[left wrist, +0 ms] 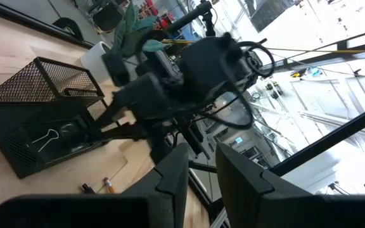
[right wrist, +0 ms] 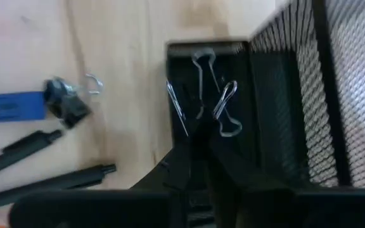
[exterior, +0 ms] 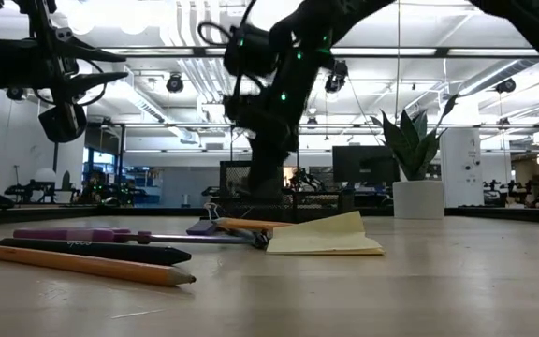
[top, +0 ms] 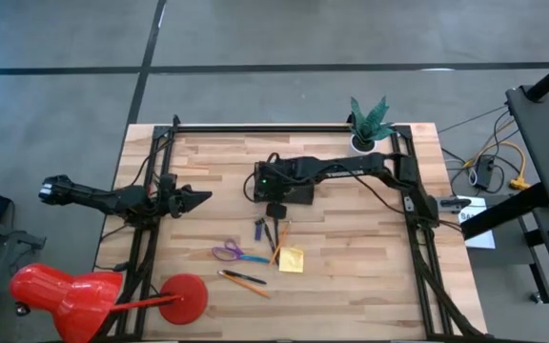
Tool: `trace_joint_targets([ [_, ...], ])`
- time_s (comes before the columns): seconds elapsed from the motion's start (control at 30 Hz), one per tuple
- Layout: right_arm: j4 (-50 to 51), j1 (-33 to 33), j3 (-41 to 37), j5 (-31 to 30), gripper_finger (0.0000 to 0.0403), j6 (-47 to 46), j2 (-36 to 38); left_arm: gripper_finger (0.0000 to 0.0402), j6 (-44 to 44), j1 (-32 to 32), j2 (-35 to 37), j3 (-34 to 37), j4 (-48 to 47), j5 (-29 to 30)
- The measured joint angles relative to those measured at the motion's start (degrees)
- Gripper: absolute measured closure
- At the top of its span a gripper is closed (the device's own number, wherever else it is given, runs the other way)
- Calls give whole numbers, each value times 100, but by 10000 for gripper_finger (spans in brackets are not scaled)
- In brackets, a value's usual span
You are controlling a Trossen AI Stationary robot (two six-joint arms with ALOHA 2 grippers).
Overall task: Pick and place office supplies into organizer
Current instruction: Put the right black binder clip into the desk organizer, then put the black binder clip into the desk organizer
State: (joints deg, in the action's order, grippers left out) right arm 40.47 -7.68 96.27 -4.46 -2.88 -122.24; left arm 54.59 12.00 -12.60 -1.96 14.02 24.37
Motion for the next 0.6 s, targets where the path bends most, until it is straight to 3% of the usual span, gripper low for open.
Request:
trace_joint_targets([
  [0.27, 73, -9, 4, -218, 263, -445, 81, 336, 22, 1, 6, 0, 5, 1],
  [0.43, 128, 398, -57, 797, 214, 1844, 498, 336, 24, 1, 9, 0, 9, 1],
  [0.53, -225, 670, -176, 894, 207, 3040, 328, 336, 22, 0, 5, 0, 9, 1],
  [0.6, -643, 721, -189, 859, 207, 3145, 135, 336, 24, 1, 0, 0, 8, 0],
])
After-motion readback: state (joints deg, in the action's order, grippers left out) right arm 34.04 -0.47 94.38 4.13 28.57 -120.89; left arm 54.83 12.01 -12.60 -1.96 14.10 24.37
